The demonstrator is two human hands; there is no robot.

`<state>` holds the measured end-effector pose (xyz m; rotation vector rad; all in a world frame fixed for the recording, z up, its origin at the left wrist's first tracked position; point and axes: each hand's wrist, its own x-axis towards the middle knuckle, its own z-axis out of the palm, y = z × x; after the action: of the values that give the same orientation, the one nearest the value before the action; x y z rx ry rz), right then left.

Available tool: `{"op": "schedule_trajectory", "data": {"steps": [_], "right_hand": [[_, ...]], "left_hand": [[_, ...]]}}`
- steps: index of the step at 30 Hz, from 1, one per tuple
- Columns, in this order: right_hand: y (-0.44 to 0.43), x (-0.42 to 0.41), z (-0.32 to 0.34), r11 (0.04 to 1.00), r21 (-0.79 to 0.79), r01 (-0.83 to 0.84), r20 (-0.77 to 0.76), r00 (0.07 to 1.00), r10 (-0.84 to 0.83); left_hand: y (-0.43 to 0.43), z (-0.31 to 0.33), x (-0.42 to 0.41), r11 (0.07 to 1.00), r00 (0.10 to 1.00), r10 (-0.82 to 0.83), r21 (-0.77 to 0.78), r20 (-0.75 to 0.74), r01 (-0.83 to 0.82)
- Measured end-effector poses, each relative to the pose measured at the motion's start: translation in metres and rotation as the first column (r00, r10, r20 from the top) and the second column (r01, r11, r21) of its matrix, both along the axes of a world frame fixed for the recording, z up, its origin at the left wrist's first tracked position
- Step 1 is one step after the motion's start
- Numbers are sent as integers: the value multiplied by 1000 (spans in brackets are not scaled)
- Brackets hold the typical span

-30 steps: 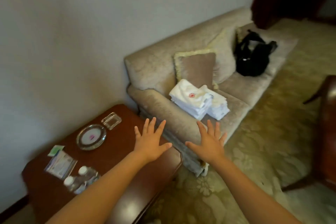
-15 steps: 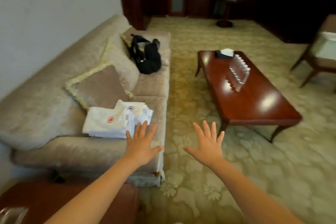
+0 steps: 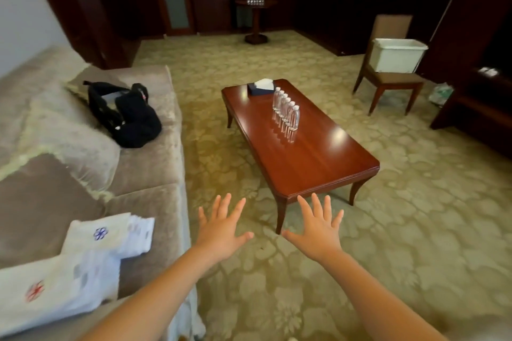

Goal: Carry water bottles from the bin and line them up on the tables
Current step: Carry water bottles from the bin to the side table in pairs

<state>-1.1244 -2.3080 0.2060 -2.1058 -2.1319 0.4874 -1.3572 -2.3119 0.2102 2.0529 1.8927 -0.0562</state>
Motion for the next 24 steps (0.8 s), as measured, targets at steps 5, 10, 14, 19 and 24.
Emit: {"op": "schedule_trajectory", "data": {"steps": [5, 10, 14, 19, 24], "right_hand": [[71, 62, 0, 998, 18, 53, 29, 998, -53], [124, 119, 3, 987, 22, 162, -3, 987, -162], [164, 163, 4, 967, 17, 255, 7, 967, -255], [228, 220, 1, 923, 32, 383, 26, 923, -384], [303, 279, 7, 845, 70, 530, 27, 846, -533]], "left_hand": [[90, 6, 71, 996, 996, -89, 22, -3, 89], [167, 11, 133, 981, 981, -191, 28, -8, 192], [227, 12, 182, 956, 957, -291, 28, 8, 290], [323, 3, 250, 902, 903, -430, 36, -7, 430], [431, 7, 324, 825, 826, -564, 65, 12, 562]]}}
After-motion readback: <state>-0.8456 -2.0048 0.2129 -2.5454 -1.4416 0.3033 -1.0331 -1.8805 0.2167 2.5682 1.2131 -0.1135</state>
